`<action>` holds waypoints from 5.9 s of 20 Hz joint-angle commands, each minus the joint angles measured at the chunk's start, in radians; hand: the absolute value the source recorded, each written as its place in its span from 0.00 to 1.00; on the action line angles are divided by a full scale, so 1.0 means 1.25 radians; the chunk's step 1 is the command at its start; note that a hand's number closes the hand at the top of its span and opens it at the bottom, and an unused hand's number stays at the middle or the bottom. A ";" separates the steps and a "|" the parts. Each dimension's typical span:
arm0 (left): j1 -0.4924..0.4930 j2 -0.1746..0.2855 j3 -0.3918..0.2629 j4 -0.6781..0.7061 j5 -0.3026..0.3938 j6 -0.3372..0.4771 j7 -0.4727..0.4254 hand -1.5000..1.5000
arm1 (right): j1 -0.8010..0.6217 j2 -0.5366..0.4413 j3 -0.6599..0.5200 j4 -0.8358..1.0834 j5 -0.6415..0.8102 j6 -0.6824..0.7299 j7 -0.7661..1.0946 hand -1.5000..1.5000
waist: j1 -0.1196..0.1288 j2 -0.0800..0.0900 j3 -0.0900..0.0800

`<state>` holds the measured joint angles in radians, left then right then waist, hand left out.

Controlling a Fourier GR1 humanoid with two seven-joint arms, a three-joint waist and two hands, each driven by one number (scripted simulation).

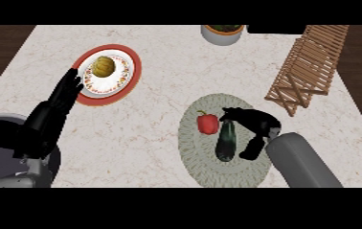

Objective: Pick the eggplant from the placemat and place it in the tiered shelf

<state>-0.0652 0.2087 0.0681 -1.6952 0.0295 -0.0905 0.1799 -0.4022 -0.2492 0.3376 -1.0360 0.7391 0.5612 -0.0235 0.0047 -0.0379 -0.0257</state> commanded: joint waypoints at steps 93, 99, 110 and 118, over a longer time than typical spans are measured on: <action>-0.040 -0.037 0.011 0.029 -0.027 -0.020 0.000 0.50 | -0.351 -0.493 -0.184 0.070 -0.185 -0.254 -0.758 1.00 | 0.019 0.037 0.021; -0.025 -0.034 0.008 -0.018 -0.034 -0.017 0.026 0.50 | -0.344 -0.465 -0.268 0.198 -0.189 -0.330 -0.711 1.00 | 0.012 0.034 0.021; -0.060 -0.029 0.017 0.019 -0.021 -0.030 0.025 0.50 | -0.440 -0.560 -0.167 0.310 0.107 -0.582 -0.662 0.00 | 0.025 0.041 0.021; -0.028 -0.020 0.027 -0.012 -0.010 -0.042 0.023 0.50 | -0.558 -0.529 -0.332 0.432 -0.063 -0.431 -0.644 0.00 | 0.020 0.034 0.021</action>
<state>-0.1101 0.1686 0.0873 -1.6851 -0.0034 -0.1259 0.2009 -1.0544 -0.9020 -0.0038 -0.5496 0.7434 -0.0641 -0.7843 0.0322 0.0091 0.0004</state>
